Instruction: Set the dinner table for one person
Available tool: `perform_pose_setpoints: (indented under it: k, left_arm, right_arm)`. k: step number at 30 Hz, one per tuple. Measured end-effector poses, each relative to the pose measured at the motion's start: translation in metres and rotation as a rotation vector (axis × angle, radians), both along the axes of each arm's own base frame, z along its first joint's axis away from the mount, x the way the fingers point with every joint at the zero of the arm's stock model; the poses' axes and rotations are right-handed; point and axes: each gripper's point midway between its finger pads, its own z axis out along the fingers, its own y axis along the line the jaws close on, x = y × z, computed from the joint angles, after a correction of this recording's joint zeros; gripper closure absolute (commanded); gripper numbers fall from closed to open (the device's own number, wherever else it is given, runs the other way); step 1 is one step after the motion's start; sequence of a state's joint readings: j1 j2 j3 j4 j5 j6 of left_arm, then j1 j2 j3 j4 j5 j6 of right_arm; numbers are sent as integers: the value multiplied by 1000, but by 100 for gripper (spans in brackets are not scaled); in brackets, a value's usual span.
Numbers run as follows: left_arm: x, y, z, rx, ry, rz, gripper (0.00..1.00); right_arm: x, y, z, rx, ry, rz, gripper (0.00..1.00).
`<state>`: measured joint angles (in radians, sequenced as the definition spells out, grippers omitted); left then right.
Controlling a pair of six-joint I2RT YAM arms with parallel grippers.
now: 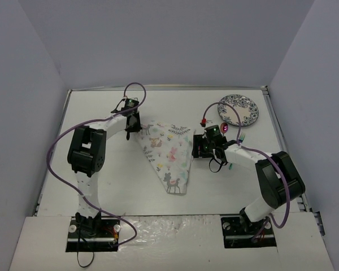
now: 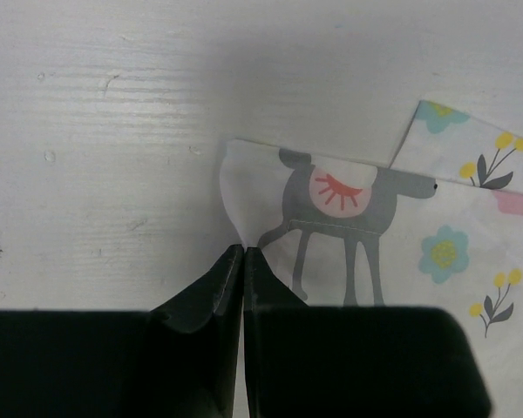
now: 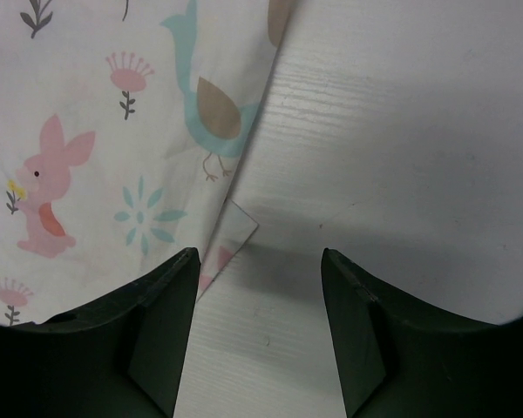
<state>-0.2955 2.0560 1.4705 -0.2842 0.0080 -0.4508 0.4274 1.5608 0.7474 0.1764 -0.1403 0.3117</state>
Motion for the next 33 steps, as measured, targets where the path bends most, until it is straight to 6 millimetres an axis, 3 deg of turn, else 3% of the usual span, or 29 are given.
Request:
perform_pose_setpoints:
  k: [5, 12, 21, 24, 29, 33]
  left_arm:
    - [-13, 8, 3, 29, 12, 2, 100]
    - [-17, 17, 38, 47, -54, 14, 100]
    - [-24, 20, 32, 58, -34, 13, 100]
    - [-24, 20, 32, 58, -33, 13, 100]
    - [-24, 20, 32, 59, -33, 14, 100]
    - [-24, 21, 32, 64, -33, 17, 100]
  right_arm:
    - [-6, 1, -7, -12, 17, 18, 50]
    - [-7, 12, -13, -55, 0, 60, 53]
    - [9, 33, -15, -119, -49, 92, 56]
    - [15, 36, -15, -134, -63, 88, 65]
    - [20, 37, -17, -150, -71, 73, 100]
    - [20, 39, -17, -142, -69, 61, 100]
